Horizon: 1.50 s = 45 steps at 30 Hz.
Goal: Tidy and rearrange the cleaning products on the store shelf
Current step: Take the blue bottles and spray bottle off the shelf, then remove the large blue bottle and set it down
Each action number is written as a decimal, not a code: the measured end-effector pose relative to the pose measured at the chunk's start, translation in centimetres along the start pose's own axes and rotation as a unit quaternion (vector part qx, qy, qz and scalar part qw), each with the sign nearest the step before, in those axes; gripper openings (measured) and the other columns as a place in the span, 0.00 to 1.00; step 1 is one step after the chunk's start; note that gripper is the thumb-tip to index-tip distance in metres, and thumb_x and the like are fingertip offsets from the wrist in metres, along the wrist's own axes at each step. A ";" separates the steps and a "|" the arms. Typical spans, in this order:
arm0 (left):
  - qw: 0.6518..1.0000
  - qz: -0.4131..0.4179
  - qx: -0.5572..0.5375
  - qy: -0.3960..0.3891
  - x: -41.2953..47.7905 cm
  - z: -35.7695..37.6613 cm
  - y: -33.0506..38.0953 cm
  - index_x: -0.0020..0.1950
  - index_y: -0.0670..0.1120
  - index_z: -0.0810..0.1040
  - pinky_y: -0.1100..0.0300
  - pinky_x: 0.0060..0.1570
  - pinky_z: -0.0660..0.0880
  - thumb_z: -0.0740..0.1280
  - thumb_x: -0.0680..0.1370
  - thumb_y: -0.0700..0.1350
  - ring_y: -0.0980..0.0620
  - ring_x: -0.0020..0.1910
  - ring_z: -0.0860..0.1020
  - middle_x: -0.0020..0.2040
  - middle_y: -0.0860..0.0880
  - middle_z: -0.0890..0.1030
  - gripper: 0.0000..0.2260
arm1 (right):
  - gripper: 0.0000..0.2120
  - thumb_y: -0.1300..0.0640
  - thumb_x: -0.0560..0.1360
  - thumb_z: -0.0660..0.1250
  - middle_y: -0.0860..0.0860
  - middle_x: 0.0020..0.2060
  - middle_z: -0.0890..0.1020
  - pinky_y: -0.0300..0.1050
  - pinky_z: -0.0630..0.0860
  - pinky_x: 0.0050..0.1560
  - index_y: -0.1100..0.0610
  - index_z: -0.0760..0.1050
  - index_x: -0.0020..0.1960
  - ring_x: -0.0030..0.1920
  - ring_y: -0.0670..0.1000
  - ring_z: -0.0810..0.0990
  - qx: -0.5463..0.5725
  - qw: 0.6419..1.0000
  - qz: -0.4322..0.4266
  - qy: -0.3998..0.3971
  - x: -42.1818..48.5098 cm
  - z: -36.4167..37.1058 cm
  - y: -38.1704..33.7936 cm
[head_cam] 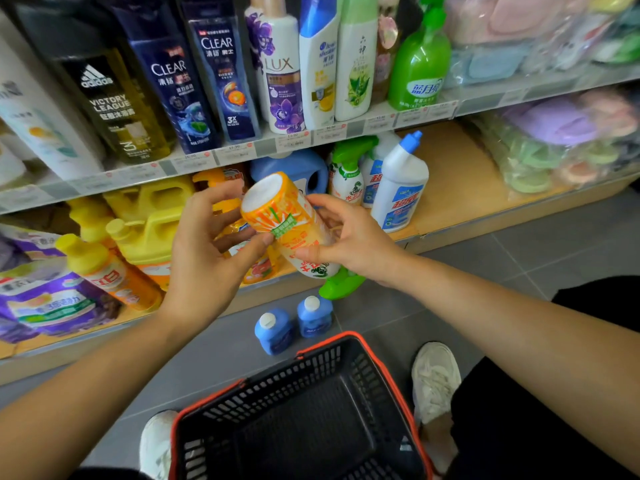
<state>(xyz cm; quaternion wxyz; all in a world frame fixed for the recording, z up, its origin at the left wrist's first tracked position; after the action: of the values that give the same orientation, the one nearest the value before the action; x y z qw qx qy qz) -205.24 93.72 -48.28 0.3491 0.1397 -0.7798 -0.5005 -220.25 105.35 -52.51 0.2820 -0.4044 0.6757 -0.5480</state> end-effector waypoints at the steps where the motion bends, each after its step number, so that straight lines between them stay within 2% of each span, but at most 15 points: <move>1: 1.000 -0.020 -0.011 0.009 0.0 -0.1 -0.6 0.69 0.50 0.70 0.64 0.48 0.81 0.77 0.73 0.39 0.53 0.59 0.81 0.65 0.54 0.75 0.28 | 0.31 0.63 0.66 0.80 0.44 0.55 0.81 0.31 0.75 0.51 0.50 0.72 0.65 0.51 0.35 0.80 0.004 1.000 0.006 0.001 0.0 -0.1 0.1; 4: 0.993 -0.109 -0.032 -0.011 -0.7 0.7 -3.3 0.73 0.53 0.66 0.62 0.44 0.81 0.78 0.71 0.42 0.53 0.55 0.83 0.62 0.55 0.78 0.35 | 0.25 0.62 0.69 0.79 0.42 0.51 0.84 0.34 0.78 0.52 0.45 0.74 0.60 0.53 0.39 0.82 0.037 0.999 0.026 0.004 -0.1 -0.2 0.6; 9: 0.947 -0.255 0.036 -0.192 -4.2 4.5 -8.3 0.69 0.47 0.75 0.53 0.64 0.77 0.76 0.66 0.53 0.54 0.62 0.79 0.61 0.50 0.82 0.33 | 0.22 0.62 0.71 0.77 0.51 0.56 0.85 0.51 0.80 0.59 0.53 0.76 0.63 0.58 0.51 0.83 0.092 0.994 0.040 0.029 0.0 -0.4 1.3; 11: 0.931 -0.269 0.033 -0.243 -5.6 5.7 -8.8 0.63 0.49 0.77 0.59 0.60 0.77 0.77 0.66 0.52 0.62 0.57 0.80 0.57 0.54 0.82 0.27 | 0.21 0.62 0.71 0.76 0.54 0.57 0.84 0.58 0.79 0.60 0.53 0.77 0.62 0.59 0.54 0.82 0.125 0.990 0.054 0.037 0.0 -0.3 1.5; 13: 0.928 -0.269 0.020 -0.259 -6.2 6.5 -9.1 0.58 0.47 0.77 0.64 0.51 0.76 0.79 0.68 0.46 0.63 0.50 0.81 0.52 0.54 0.81 0.21 | 0.19 0.63 0.72 0.75 0.55 0.57 0.84 0.59 0.81 0.57 0.52 0.77 0.60 0.58 0.56 0.83 0.165 0.983 0.067 0.038 0.0 0.1 1.6; 15: 0.934 -0.259 0.039 -0.244 -6.0 6.2 -9.4 0.59 0.41 0.77 0.58 0.49 0.79 0.79 0.70 0.39 0.52 0.50 0.82 0.52 0.46 0.83 0.20 | 0.17 0.63 0.73 0.74 0.57 0.57 0.83 0.56 0.82 0.53 0.55 0.77 0.61 0.57 0.56 0.84 0.193 0.977 0.080 0.038 0.0 0.4 1.6; 17: 0.943 -0.245 0.051 -0.220 -5.6 5.4 -9.3 0.58 0.37 0.78 0.47 0.56 0.78 0.78 0.72 0.36 0.40 0.53 0.81 0.53 0.40 0.83 0.17 | 0.17 0.62 0.75 0.73 0.56 0.57 0.83 0.54 0.83 0.51 0.57 0.76 0.62 0.56 0.55 0.84 0.198 0.975 0.094 0.039 0.0 0.4 1.8; 22: 0.961 -0.265 -0.001 -0.078 -5.1 1.2 -9.4 0.53 0.41 0.79 0.45 0.56 0.81 0.76 0.73 0.32 0.39 0.53 0.84 0.52 0.38 0.85 0.12 | 0.09 0.50 0.76 0.72 0.48 0.52 0.86 0.52 0.82 0.53 0.49 0.78 0.55 0.50 0.50 0.86 0.111 0.981 0.153 0.046 -0.1 -0.5 3.5; 27: 0.977 -0.208 0.027 -0.027 -3.4 -1.6 -7.5 0.53 0.46 0.81 0.41 0.52 0.81 0.77 0.73 0.37 0.43 0.47 0.83 0.48 0.39 0.83 0.12 | 0.20 0.35 0.71 0.72 0.47 0.45 0.87 0.48 0.83 0.47 0.50 0.81 0.51 0.44 0.49 0.87 0.053 0.970 0.226 0.070 -0.6 -1.4 5.8; 29: 0.981 -0.187 0.046 -0.022 -2.9 -2.1 -6.6 0.53 0.47 0.81 0.44 0.49 0.83 0.78 0.72 0.40 0.43 0.47 0.84 0.47 0.44 0.84 0.12 | 0.20 0.37 0.70 0.74 0.49 0.40 0.87 0.45 0.83 0.44 0.53 0.83 0.48 0.41 0.49 0.87 0.015 0.970 0.228 0.084 -0.4 -2.0 5.9; 33: 0.983 -0.151 0.102 -0.002 -1.4 -3.2 -5.5 0.49 0.54 0.80 0.47 0.43 0.83 0.79 0.71 0.42 0.48 0.41 0.83 0.44 0.54 0.83 0.12 | 0.05 0.54 0.70 0.79 0.50 0.36 0.86 0.39 0.80 0.42 0.53 0.84 0.43 0.37 0.46 0.85 -0.068 0.979 0.155 0.117 1.3 -3.7 5.1; 36: 0.975 -0.137 0.173 -0.014 -0.9 -3.4 -6.0 0.53 0.51 0.82 0.48 0.41 0.82 0.79 0.70 0.44 0.54 0.39 0.82 0.43 0.58 0.81 0.14 | 0.10 0.56 0.69 0.79 0.49 0.39 0.85 0.34 0.77 0.45 0.55 0.84 0.50 0.39 0.40 0.82 -0.162 0.974 0.104 0.122 4.0 -4.5 4.5; 39: 0.963 -0.125 0.237 -0.037 -0.4 -3.3 -7.0 0.56 0.49 0.85 0.49 0.47 0.81 0.80 0.69 0.45 0.53 0.45 0.81 0.46 0.55 0.82 0.16 | 0.20 0.56 0.70 0.79 0.56 0.51 0.84 0.45 0.78 0.57 0.59 0.81 0.59 0.49 0.49 0.81 -0.164 0.973 0.121 0.110 6.5 -4.8 6.6; 42: 0.953 -0.116 0.268 -0.075 -0.5 -2.2 -8.4 0.57 0.49 0.85 0.51 0.50 0.81 0.80 0.69 0.45 0.52 0.49 0.81 0.52 0.50 0.85 0.16 | 0.31 0.55 0.69 0.79 0.57 0.62 0.79 0.43 0.74 0.59 0.60 0.74 0.69 0.59 0.51 0.78 -0.175 0.971 0.145 0.078 8.7 -4.5 9.8; 45: 0.945 -0.124 0.287 -0.100 -0.8 -1.2 -10.7 0.58 0.49 0.85 0.53 0.52 0.80 0.79 0.70 0.46 0.51 0.51 0.81 0.57 0.48 0.85 0.17 | 0.39 0.54 0.69 0.79 0.57 0.70 0.74 0.50 0.72 0.67 0.60 0.66 0.75 0.69 0.55 0.73 -0.193 0.966 0.162 0.053 10.9 -4.1 12.6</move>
<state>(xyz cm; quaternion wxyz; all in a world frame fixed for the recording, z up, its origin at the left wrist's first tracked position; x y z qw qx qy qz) -205.23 88.48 -57.70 0.1501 0.2788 -0.8977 -0.3063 -232.20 98.99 -63.07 0.2473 -0.3069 0.8389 -0.3754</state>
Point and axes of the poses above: each hand's wrist, its own x-axis towards the middle knuckle, its own z-axis out of the palm, y = z × x, the point moved 9 cm from there along x, towards the middle knuckle
